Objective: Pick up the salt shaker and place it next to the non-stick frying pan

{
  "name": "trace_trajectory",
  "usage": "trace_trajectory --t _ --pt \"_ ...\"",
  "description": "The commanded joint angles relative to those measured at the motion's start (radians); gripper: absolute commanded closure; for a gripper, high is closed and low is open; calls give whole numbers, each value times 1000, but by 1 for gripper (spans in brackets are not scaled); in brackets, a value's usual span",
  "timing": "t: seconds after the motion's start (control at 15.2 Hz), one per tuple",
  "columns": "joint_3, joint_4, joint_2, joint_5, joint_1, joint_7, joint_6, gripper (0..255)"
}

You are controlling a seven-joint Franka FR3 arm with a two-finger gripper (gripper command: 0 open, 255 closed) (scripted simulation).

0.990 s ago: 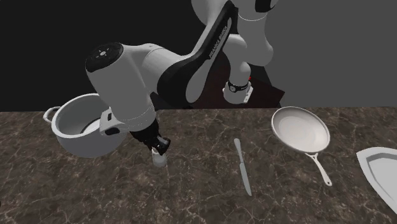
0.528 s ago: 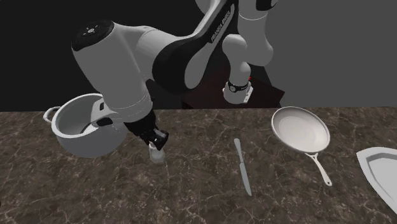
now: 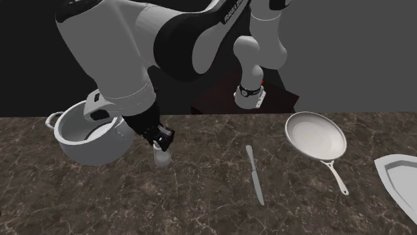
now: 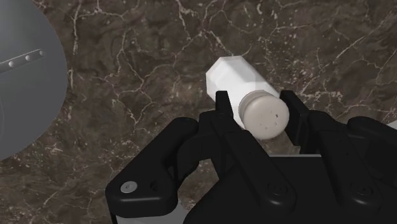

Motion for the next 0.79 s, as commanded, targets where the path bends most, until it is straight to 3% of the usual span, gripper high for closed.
trace_trajectory --t 0.0,0.26,0.73 --pt "0 39 6 0 0 4 -33 255" --pt "0 85 8 -1 -1 7 -77 255" --pt "60 -36 -80 -16 93 158 -32 255"
